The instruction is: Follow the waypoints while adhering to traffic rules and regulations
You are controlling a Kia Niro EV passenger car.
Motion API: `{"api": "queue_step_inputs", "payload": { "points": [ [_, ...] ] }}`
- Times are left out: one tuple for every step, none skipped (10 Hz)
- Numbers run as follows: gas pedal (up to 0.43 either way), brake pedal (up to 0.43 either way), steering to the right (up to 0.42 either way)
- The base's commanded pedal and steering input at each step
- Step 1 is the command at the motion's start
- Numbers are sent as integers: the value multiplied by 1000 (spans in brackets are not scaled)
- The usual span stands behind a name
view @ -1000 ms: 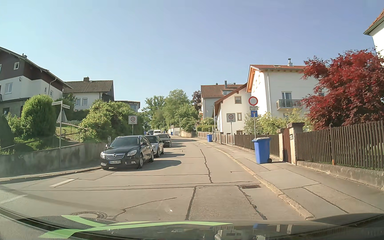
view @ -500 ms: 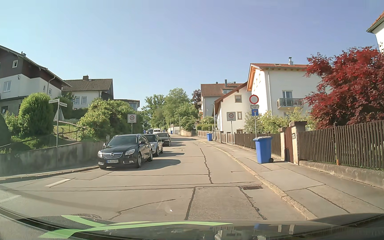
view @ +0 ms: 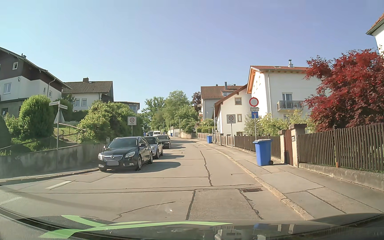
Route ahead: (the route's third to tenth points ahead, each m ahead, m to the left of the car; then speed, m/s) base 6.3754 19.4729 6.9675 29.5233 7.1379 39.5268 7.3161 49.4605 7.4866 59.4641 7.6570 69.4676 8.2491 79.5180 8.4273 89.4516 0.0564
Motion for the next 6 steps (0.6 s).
{"api": "queue_step_inputs", "payload": {
  "points": [
    [0,299,7],
    [0,293,6],
    [0,293,6],
    [0,293,7],
    [0,293,6],
    [0,287,7]
  ]
}}
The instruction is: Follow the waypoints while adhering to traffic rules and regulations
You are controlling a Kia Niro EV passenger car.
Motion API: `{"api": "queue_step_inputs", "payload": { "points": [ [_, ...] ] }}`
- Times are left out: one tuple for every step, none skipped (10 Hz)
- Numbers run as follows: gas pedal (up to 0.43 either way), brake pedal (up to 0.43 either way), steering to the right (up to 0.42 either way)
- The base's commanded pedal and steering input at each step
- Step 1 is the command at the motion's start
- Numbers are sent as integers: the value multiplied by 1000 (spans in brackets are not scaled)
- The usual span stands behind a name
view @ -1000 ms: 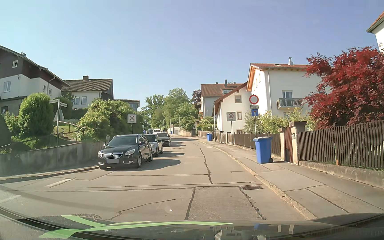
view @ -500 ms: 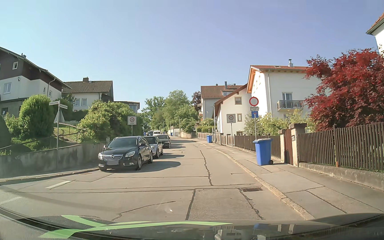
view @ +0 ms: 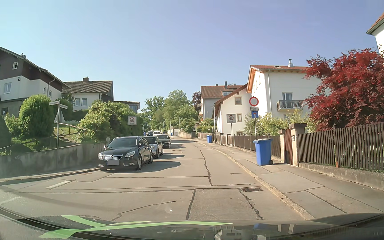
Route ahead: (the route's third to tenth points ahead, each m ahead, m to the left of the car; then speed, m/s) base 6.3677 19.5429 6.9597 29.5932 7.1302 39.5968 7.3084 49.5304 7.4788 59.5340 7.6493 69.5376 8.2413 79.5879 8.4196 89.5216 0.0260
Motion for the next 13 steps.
{"api": "queue_step_inputs", "payload": {
  "points": [
    [0,287,6],
    [0,287,6],
    [0,287,5],
    [0,287,1],
    [0,287,0],
    [0,287,-1],
    [0,287,-1],
    [0,287,-2],
    [0,287,-3],
    [0,287,-3],
    [0,287,-5],
    [0,280,-7],
    [0,274,-10]
  ]
}}
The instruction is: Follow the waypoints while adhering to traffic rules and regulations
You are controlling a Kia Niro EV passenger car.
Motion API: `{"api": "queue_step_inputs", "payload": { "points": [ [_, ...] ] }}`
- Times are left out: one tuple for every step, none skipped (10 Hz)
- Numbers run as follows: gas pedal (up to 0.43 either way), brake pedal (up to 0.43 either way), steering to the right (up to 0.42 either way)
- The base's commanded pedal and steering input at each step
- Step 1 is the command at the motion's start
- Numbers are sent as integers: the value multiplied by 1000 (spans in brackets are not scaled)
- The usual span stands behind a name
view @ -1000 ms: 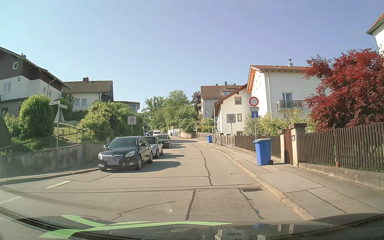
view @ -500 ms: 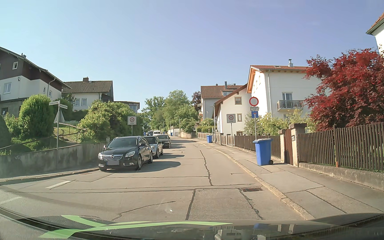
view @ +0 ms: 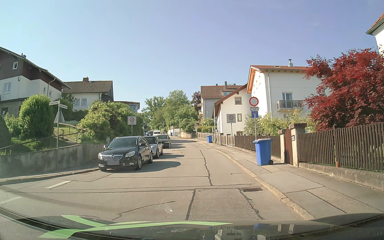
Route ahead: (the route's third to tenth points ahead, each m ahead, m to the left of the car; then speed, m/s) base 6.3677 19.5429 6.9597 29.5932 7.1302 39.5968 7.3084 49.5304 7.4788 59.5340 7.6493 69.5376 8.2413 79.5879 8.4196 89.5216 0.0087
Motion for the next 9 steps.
{"api": "queue_step_inputs", "payload": {
  "points": [
    [0,268,-13],
    [0,262,-17],
    [0,195,-25],
    [0,116,-35],
    [0,122,-43],
    [0,122,-51],
    [28,116,-68],
    [28,67,-88],
    [28,12,-116]
  ]
}}
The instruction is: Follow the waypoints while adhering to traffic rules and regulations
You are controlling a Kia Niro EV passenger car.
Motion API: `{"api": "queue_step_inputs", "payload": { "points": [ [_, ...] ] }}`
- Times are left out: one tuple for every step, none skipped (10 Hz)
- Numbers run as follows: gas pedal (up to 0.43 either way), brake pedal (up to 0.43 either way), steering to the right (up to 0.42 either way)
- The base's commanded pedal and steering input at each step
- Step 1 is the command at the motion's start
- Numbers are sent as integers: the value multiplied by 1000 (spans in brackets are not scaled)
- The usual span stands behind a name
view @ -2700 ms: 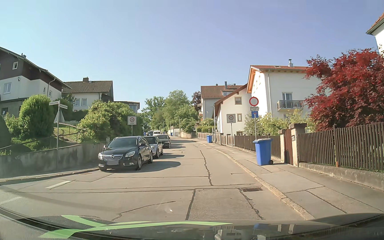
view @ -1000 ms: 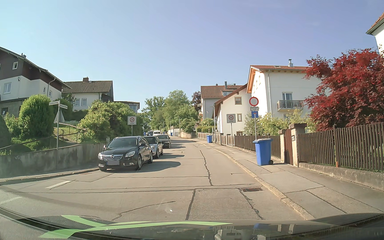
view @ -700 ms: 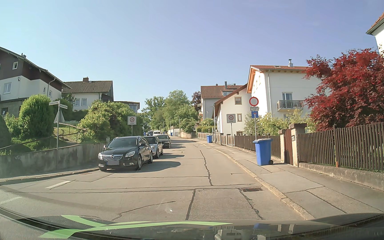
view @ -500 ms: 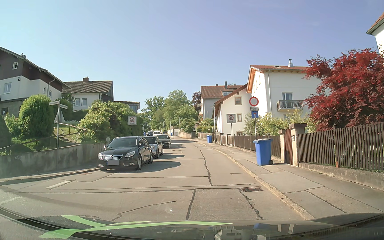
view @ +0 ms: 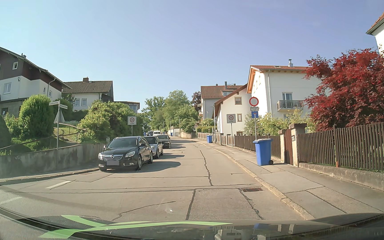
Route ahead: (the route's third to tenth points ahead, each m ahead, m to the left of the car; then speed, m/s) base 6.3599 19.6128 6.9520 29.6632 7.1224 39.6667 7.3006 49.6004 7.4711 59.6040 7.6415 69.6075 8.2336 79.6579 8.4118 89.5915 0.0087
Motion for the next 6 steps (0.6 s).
{"api": "queue_step_inputs", "payload": {
  "points": [
    [39,12,-139],
    [47,12,-181],
    [47,12,-231],
    [47,12,-273],
    [47,12,-326],
    [47,18,-365]
  ]
}}
